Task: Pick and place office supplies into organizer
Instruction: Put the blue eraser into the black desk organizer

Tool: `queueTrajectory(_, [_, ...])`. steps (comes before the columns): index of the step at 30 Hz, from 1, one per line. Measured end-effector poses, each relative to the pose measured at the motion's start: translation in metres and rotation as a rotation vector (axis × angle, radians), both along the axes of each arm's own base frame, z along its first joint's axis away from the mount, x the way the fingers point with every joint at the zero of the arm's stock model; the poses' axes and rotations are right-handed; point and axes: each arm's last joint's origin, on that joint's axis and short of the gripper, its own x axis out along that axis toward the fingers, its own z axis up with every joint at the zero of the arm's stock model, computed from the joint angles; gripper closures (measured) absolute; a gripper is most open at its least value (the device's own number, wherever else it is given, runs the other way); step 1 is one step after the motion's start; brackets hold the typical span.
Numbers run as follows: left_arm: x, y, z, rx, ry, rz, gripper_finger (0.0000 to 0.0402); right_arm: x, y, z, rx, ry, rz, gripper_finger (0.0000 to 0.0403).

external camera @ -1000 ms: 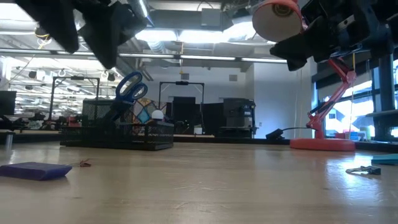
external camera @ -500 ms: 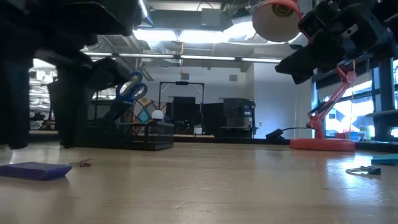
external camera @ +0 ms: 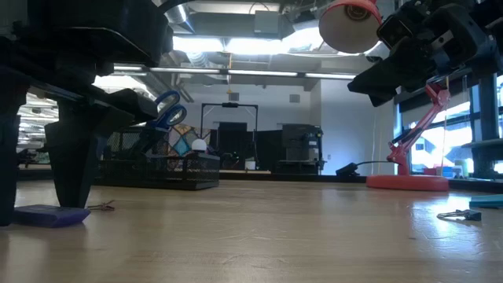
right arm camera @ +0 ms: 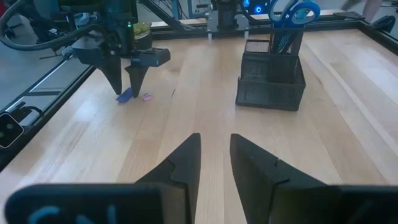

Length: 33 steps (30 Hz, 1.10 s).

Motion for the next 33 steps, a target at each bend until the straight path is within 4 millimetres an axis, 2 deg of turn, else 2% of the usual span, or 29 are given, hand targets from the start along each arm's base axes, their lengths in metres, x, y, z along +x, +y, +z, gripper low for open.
queueTrajectory(5, [0.000, 0.000, -0.001, 0.008, 0.000, 0.002, 0.0231, 0.000, 0.000, 0.000, -0.002, -0.001, 0.001, 0.0312])
queueTrajectory(24, [0.000, 0.001, 0.000, 0.015, -0.016, 0.024, 0.0338, 0.000, 0.000, 0.000, -0.007, -0.001, 0.002, 0.0312])
queueTrajectory(28, [0.000, 0.002, 0.011, -0.054, -0.029, 0.047, 0.0343, 0.000, 0.000, 0.000, -0.007, -0.001, 0.001, 0.0312])
queueTrajectory(33, [-0.006, 0.006, 0.047, -0.125, -0.103, 0.046, 0.0344, 0.000, 0.000, 0.000, -0.007, -0.001, 0.001, 0.0312])
